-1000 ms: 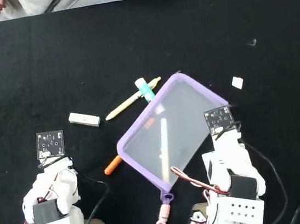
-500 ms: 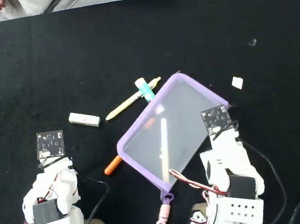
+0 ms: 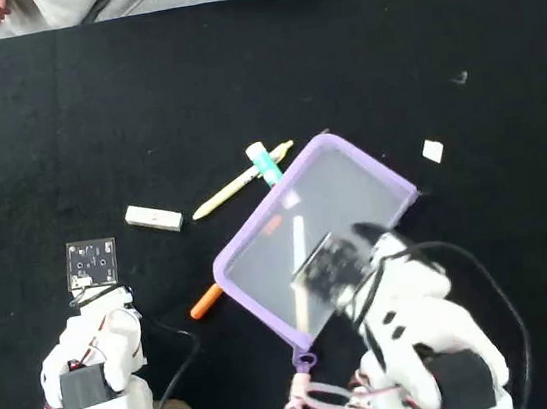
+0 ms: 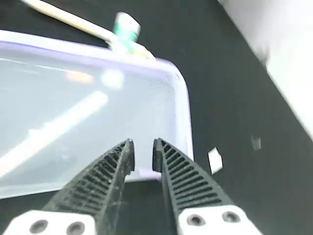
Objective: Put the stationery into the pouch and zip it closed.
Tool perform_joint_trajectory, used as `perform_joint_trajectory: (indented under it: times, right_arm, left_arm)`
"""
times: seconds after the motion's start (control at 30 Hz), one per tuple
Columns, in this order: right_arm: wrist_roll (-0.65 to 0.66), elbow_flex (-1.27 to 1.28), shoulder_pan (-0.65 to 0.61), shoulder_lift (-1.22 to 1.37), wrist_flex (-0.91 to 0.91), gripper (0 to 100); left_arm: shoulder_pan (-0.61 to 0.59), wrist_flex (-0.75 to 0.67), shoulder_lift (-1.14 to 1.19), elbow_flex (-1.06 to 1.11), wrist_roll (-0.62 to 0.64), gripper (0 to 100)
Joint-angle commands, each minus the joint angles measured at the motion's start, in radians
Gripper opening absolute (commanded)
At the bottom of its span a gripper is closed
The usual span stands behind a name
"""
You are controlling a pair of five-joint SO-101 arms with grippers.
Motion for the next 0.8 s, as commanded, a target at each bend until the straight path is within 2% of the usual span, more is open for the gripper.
perform_joint_trajectory:
  times: [0.0, 0.17, 0.4, 0.57, 0.77]
  right_arm:
    - [0.015, -0.076, -0.123, 0.016, 0.015, 7.9]
    - [-0.002, -0.213, -0.270, 0.329, 0.080, 11.3]
    - [-0.204, -0.565, -0.560, 0.722, 0.247, 20.8]
    - [-0.279, -0.601, -0.741, 0.872, 0.298, 20.9]
    - [-0.292, -0.598, -0.841, 0.984, 0.298, 20.9]
  left_arm:
    - [0.007, 0.002, -0.003, 0.019, -0.002, 3]
    - [0.007, 0.002, -0.003, 0.019, -0.002, 3]
    - [0.007, 0.002, -0.003, 0.019, -0.002, 3]
    - [0.007, 0.002, -0.003, 0.019, -0.002, 3]
    - [0.007, 0.002, -0.003, 0.019, -0.002, 3]
